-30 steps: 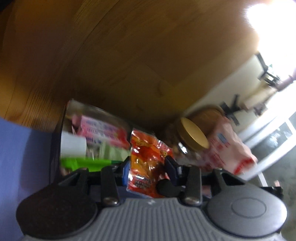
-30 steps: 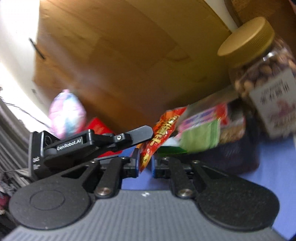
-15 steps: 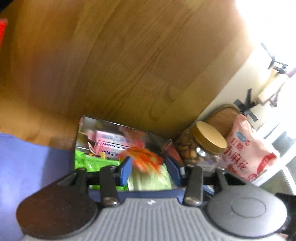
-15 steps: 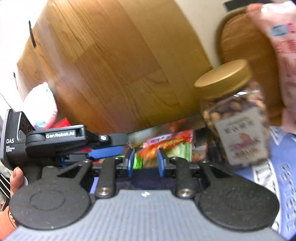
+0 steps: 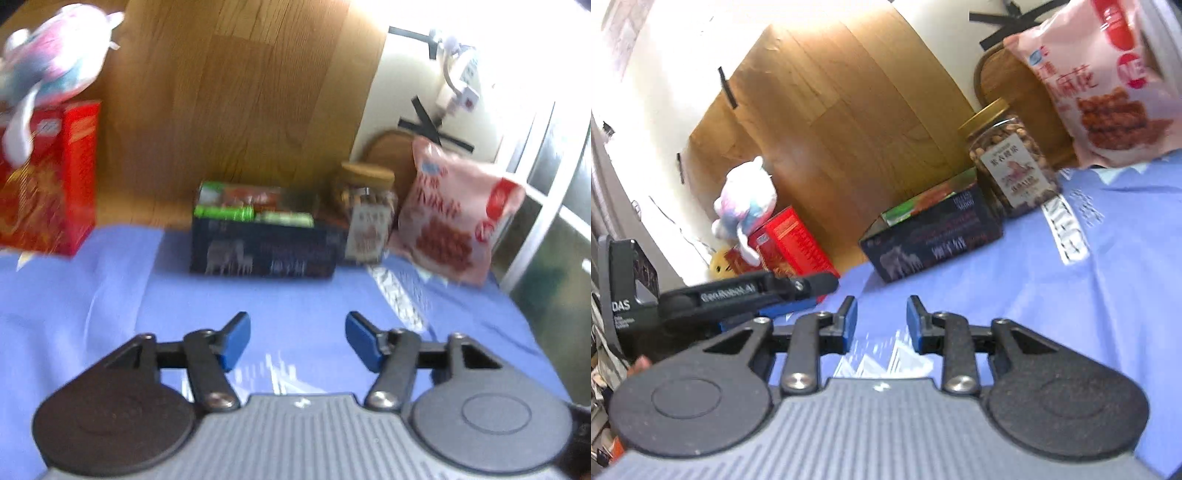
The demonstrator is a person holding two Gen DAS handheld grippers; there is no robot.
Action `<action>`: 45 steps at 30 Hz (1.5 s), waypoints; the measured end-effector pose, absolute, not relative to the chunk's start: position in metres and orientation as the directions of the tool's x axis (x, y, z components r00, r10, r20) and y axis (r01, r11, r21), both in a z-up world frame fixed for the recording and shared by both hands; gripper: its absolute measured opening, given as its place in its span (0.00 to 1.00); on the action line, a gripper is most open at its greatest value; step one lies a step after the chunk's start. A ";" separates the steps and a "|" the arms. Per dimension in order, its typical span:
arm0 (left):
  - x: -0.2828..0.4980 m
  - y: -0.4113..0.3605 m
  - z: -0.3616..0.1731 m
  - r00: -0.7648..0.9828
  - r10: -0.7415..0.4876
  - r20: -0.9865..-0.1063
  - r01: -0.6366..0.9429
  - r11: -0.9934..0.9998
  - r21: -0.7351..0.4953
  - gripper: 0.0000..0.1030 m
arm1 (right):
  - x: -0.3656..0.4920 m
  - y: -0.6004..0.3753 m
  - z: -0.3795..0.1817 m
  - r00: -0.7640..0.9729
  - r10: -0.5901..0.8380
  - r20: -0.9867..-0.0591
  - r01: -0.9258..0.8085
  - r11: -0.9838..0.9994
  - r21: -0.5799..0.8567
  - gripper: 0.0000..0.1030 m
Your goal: Organize snacks
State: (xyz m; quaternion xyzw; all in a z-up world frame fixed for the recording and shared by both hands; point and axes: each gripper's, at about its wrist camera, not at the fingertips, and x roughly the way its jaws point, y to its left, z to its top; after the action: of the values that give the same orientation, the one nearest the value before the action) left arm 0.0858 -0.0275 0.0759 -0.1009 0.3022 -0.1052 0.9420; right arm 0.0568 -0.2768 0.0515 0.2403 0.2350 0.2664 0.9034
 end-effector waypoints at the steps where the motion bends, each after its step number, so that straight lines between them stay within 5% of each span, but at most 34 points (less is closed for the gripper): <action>1: 0.076 -0.028 0.074 0.794 -0.251 -0.553 0.129 0.960 -0.250 0.60 | 0.048 -0.277 0.052 0.753 0.588 -0.295 -0.368 0.748 0.552 0.38; 3: 0.058 -0.031 0.070 0.799 -0.222 -0.559 0.106 0.967 -0.233 0.73 | 0.028 -0.276 0.054 0.766 0.570 -0.298 -0.361 0.765 0.534 0.47; 6: 0.036 -0.033 0.068 0.818 -0.171 -0.550 0.076 0.978 -0.192 0.98 | 0.007 -0.274 0.053 0.777 0.552 -0.302 -0.355 0.781 0.514 0.47; 7: 0.029 -0.034 0.068 0.828 -0.142 -0.543 0.057 0.984 -0.170 0.99 | 0.003 -0.274 0.052 0.775 0.553 -0.306 -0.352 0.780 0.518 0.47; 18: 0.000 -0.038 0.068 0.854 0.051 -0.517 -0.060 0.998 -0.001 1.00 | -0.020 -0.266 0.052 0.764 0.569 -0.305 -0.359 0.767 0.531 0.48; 45: 0.009 -0.043 0.051 0.823 0.047 -0.566 -0.033 0.999 0.035 1.00 | -0.003 -0.271 0.038 0.743 0.573 -0.346 -0.290 0.741 0.605 0.57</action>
State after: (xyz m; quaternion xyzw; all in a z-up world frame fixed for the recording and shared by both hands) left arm 0.0088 -0.0430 0.0509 0.0119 0.2968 0.0211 0.9546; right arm -0.0033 -0.2711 0.0379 0.2669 0.2652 0.2413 0.8946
